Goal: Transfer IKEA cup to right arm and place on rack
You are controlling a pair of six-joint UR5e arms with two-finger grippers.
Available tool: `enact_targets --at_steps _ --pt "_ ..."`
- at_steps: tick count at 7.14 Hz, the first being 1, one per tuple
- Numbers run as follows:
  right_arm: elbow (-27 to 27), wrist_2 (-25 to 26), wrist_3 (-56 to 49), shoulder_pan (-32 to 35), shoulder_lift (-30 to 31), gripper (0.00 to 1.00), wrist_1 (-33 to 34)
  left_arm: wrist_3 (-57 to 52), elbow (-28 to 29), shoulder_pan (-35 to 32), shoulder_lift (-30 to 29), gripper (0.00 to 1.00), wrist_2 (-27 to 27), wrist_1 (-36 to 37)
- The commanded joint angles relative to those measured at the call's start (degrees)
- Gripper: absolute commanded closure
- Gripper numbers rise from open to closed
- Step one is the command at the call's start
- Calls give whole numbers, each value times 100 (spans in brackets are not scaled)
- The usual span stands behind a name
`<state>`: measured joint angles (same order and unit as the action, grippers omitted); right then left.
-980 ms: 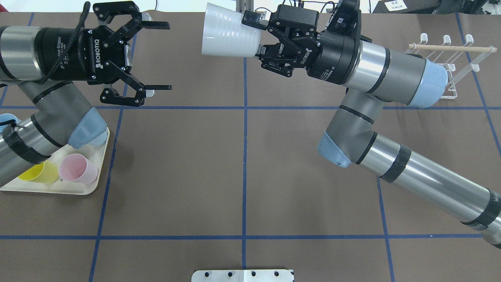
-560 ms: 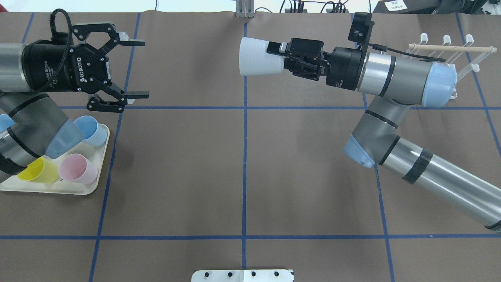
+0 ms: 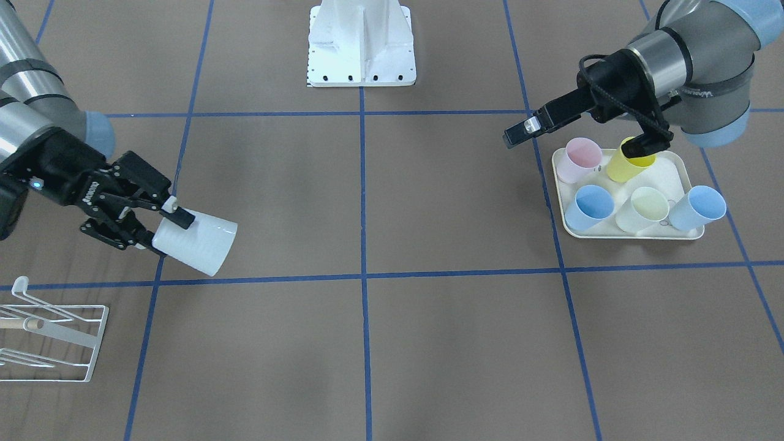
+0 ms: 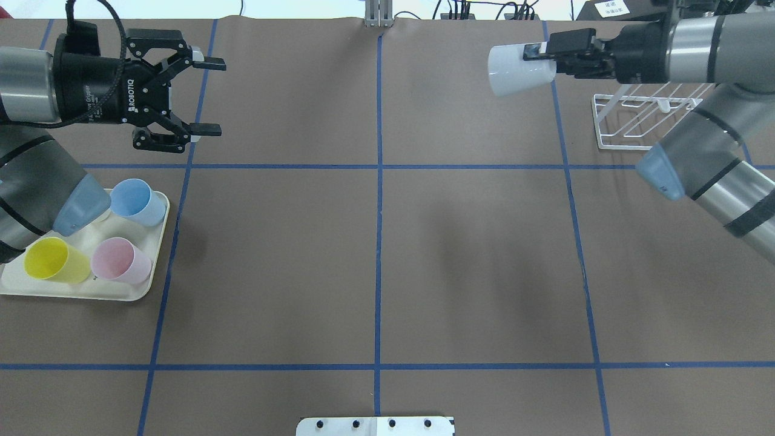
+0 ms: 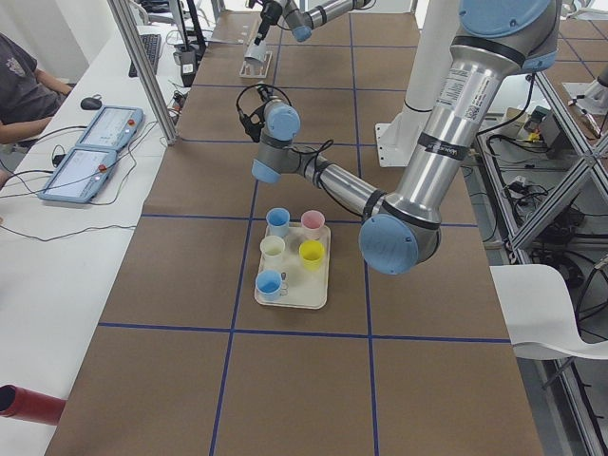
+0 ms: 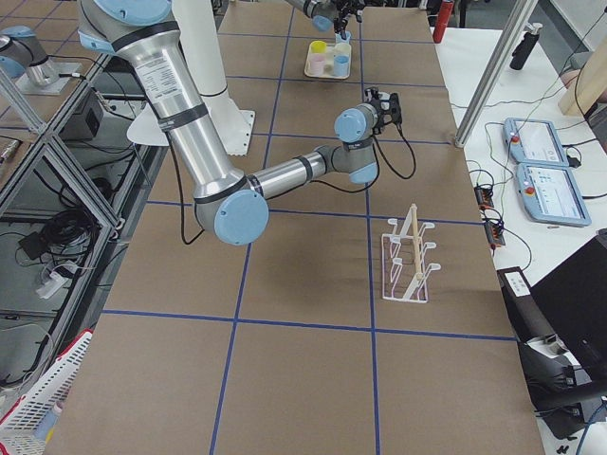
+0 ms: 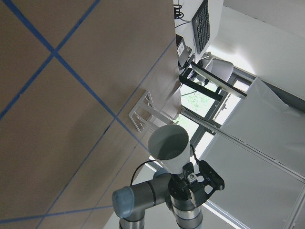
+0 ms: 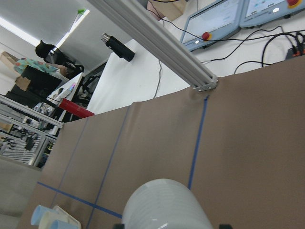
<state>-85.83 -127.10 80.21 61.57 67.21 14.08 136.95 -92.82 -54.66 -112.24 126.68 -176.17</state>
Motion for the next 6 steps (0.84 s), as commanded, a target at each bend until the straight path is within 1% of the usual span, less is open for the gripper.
enact_targets --at_steps 1,2,3,4,5,6 --pt "-1052 -544 -1228 600 421 91 2526 -142 36 -71 -8 0 -3 267" --pt "-1572 -544 -2245 758 450 91 4009 -142 36 -62 -43 0 -11 450" --pt "-1951 -527 -3239 951 477 87 5312 -404 27 -71 -52 0 -3 661" --pt "-2129 -509 -3910 1127 477 87 6151 -832 -16 -210 -35 0 50 1037" --pt "-2113 -492 -4308 1268 547 84 6482 -1568 -25 -647 -52 0 476 1554" --pt "-2096 -422 -4677 1400 547 84 6868 -2602 -17 -1051 -17 0 777 1942"
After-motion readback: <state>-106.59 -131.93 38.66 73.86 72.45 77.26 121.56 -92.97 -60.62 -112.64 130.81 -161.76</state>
